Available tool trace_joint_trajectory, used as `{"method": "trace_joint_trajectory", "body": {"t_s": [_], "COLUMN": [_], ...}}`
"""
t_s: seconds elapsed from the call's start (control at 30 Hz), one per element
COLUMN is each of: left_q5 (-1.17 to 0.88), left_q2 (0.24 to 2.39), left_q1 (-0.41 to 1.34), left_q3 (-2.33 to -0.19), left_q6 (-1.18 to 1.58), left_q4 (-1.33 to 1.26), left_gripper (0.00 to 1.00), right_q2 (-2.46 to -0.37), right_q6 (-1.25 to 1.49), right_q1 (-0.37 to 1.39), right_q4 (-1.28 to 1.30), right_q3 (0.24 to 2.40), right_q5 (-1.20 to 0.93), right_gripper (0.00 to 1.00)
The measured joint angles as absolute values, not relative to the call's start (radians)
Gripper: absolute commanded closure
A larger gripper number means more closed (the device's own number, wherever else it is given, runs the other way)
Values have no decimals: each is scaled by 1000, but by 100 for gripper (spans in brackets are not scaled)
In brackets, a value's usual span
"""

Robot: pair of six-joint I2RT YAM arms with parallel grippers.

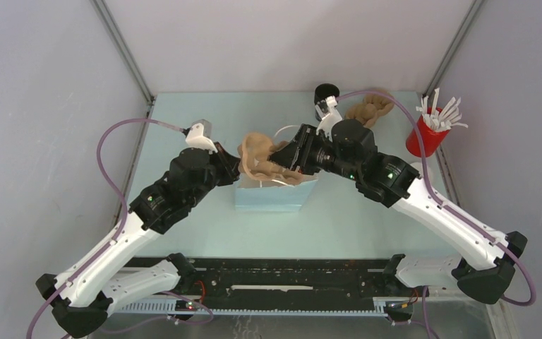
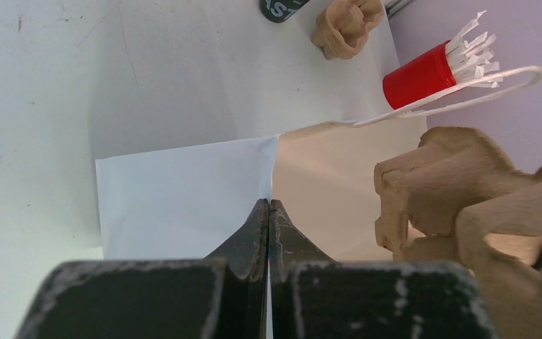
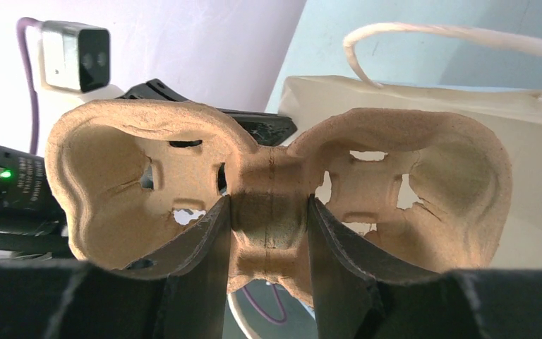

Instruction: Pack the takeout coffee

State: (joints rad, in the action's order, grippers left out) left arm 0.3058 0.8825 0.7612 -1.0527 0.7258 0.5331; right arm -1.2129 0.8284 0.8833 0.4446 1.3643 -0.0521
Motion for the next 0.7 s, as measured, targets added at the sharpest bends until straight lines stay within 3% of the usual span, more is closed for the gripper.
{"method": "trace_joint_trajectory", "body": {"t_s": [0.7], "left_q5": [306], "left_q2": [868], "left_q1": [761], "left_q3": [-1045], "left_q6": [725], "left_q4": [532], "left_gripper": [100], "right_q2": [-1243], "right_q6": [805], "right_q1": [883], "right_q4": [461], "right_q3": [1388], "right_q5": [-23], "right_gripper": [76]}}
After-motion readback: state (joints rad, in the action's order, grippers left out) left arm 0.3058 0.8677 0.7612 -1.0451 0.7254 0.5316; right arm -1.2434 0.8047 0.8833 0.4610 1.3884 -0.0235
